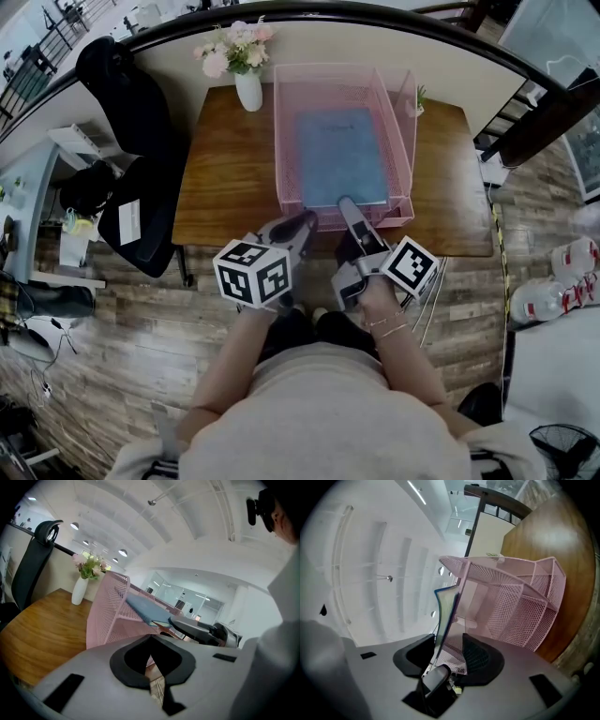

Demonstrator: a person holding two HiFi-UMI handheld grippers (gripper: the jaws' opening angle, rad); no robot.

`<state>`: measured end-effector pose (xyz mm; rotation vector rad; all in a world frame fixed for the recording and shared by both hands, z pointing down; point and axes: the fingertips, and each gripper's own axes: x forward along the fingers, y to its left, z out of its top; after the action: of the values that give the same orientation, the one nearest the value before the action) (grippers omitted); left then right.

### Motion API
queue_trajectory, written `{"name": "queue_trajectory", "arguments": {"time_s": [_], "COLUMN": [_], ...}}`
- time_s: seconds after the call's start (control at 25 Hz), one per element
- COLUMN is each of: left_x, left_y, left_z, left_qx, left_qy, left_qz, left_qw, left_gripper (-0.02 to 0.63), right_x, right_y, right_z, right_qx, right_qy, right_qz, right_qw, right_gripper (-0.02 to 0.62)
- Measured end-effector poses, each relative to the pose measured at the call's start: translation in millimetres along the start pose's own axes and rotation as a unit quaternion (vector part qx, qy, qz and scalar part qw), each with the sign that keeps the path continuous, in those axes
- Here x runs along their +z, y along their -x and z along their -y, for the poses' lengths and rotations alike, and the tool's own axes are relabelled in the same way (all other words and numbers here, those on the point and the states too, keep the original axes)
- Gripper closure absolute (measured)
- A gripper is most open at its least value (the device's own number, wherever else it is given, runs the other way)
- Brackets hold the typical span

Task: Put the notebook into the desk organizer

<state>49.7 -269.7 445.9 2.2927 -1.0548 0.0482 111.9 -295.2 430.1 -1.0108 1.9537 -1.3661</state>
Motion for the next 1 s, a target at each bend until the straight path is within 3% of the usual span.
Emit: {"name": "queue_trajectory", "arguments": {"time_s": [1.0], "left_x": [8], "left_y": [-7], "left_z": [-1], "left_qx": [-0.010], "left_qy": [0.002], "left_qz": [0.005], "left_qw": [0.9999], "left_gripper": [0.595], "right_x": [4], "right_y": [-15], "right_z": [3], "right_qx": [0.004], "right_qy": [0.000], "right_qz": [0.010], "right_qw": [1.000], "right_gripper": [0.412]}}
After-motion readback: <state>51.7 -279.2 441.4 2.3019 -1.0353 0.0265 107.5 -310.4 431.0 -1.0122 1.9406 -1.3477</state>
